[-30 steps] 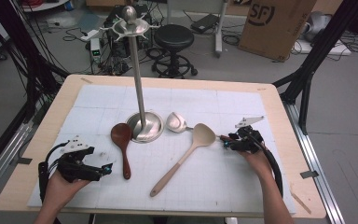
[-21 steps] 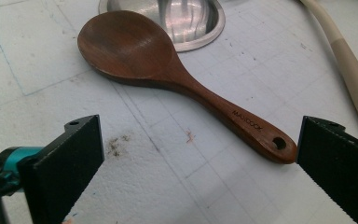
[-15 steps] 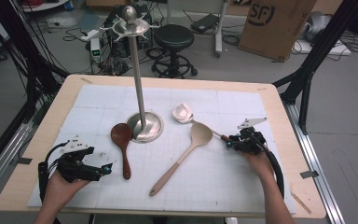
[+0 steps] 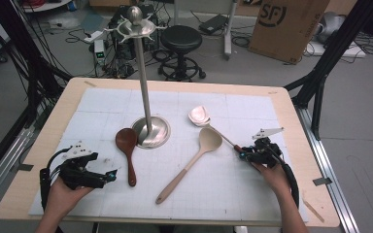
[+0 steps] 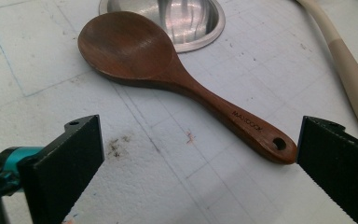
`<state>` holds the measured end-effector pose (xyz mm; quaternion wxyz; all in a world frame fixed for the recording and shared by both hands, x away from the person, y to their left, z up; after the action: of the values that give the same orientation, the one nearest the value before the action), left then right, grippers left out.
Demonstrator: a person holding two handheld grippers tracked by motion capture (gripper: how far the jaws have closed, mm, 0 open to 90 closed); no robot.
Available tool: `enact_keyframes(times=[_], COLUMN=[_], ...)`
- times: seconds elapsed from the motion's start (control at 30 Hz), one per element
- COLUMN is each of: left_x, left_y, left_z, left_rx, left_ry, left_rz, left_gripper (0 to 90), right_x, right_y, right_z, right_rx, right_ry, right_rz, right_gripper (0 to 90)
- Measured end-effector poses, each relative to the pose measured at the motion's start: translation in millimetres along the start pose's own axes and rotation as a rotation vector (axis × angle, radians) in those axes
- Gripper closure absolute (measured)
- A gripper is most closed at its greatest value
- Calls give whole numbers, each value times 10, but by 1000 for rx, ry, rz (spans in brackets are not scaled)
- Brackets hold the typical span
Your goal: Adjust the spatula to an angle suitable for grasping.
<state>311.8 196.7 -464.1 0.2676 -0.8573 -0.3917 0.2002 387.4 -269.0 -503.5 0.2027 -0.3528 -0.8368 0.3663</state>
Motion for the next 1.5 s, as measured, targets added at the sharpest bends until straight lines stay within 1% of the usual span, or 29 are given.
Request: enact_keyframes(times=[0.13, 0.2, 0.23, 0.33, 0.43, 0.5, 0.53, 0.57, 0.63, 0.73, 0.9, 1.03, 1.1, 1.17, 1.2, 1.23, 1.33, 1.43, 1.5], left_x=[-12, -13, -13, -13, -13, -12, -12, -11, -14, -16, -8, -8, -12, -18, -20, -22, -21, -10, -4], left_y=[5, 11, 14, 23, 30, 31, 31, 30, 28, 22, 14, 13, 19, 23, 24, 26, 28, 20, 14], left_z=[-2, -8, -10, -10, -9, -9, -9, -9, -9, -9, -9, -10, -11, -10, -10, -12, -11, -11, -7], left_rx=[3, 0, -1, 3, 5, 5, 4, 4, 2, 1, -1, 0, 0, 4, 4, 4, 3, 0, 0], left_ry=[3, 3, 1, 2, 4, 4, 4, 3, 0, 0, 2, 2, 0, 4, 5, 7, 4, 1, 0], left_rz=[2, 2, 0, 4, 5, 6, 6, 5, 5, 4, 2, 4, 1, 3, 2, 3, 3, 3, 3], left_gripper=[16, 16, 16, 17, 16, 16, 16, 16, 16, 16, 17, 16, 16, 16, 16, 16, 16, 16, 16], right_x=[12, 21, 22, 26, 25, 20, 23, 17, 14, 20, 59, 85, 100, 109, 109, 113, 118, 134, 134], right_y=[-21, -6, 10, 68, 108, 121, 116, 112, 94, 56, -31, -102, -127, -133, -129, -124, -99, -26, 24], right_z=[25, 5, -11, -56, -99, -106, -102, -102, -85, -47, 58, 146, 179, 184, 176, 152, 49, -79, -130], right_rx=[-4, -5, -6, 4, 5, 4, 6, 4, 10, 17, 17, 12, 12, 13, 15, 5, -21, -27, -21], right_ry=[13, -6, -12, -37, -52, -58, -53, -54, -39, -32, -10, -3, 11, 11, 9, 10, 5, -15, -32], right_rz=[-13, -11, 1, 14, 27, 32, 24, 27, 29, 26, 19, 8, 1, -4, -6, -5, -1, 8, 27], right_gripper=[721, 699, 667, 642, 656, 691, 716, 721, 729, 729, 729, 729, 729, 721, 712, 669, 633, 623, 639])
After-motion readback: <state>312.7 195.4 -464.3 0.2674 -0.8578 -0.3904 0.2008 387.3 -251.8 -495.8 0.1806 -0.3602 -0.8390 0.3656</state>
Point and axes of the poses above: each handheld gripper's, and its own axes: y roughly forward along the jaws, z roughly out of its underside, x roughly to its left, the point moved 9 cm from there along y, roughly forward along the jaws, and after that the axes turned 1 degree about x, right-handed, at the moved point
